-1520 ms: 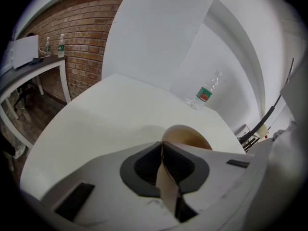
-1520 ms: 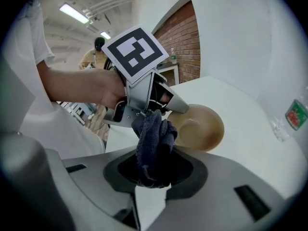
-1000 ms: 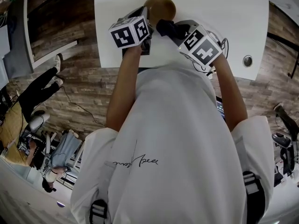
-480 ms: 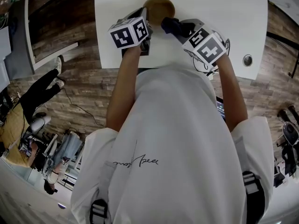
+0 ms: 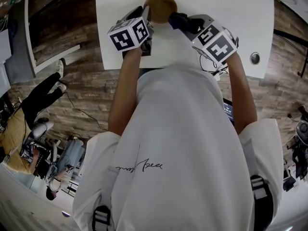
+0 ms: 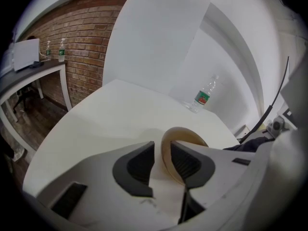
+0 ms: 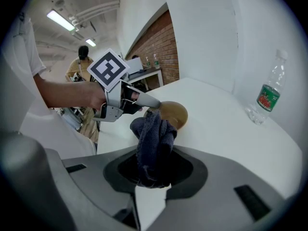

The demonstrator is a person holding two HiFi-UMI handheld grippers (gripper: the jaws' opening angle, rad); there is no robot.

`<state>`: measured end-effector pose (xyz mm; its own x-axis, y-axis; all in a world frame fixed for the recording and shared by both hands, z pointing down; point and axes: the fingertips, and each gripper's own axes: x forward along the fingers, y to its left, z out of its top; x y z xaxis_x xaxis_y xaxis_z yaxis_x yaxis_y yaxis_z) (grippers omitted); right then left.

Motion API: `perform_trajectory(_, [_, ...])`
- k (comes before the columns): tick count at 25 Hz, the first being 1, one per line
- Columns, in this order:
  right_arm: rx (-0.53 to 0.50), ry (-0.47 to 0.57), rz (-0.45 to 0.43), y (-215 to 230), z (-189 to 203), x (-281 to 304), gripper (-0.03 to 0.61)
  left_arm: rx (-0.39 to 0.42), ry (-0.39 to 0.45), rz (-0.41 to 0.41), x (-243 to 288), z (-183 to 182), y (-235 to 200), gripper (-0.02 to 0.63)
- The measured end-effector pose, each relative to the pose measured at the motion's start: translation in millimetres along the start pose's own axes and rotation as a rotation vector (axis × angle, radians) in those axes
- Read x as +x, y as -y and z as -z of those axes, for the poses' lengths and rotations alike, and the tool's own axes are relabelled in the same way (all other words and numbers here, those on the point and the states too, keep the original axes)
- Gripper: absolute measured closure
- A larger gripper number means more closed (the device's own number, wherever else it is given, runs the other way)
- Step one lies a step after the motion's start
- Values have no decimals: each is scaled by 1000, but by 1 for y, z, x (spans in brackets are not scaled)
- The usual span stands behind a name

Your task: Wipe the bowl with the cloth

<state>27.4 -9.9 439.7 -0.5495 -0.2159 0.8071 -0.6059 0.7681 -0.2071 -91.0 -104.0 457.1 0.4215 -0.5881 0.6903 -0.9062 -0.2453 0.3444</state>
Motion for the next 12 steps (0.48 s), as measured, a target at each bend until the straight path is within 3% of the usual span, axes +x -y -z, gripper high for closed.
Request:
perform_trajectory(2, [1,-2,8,0,-1,-3,486,-8,12,1,-5,-2,-3,463])
perform_trajectory(8, [-6,9,7,-5,3,-13,486,-19,48,36,-26,-3,5,462])
perform_trajectory(12, [-9,24,13,-7,6,-24,486,66,65,44,-43,-2,18,463])
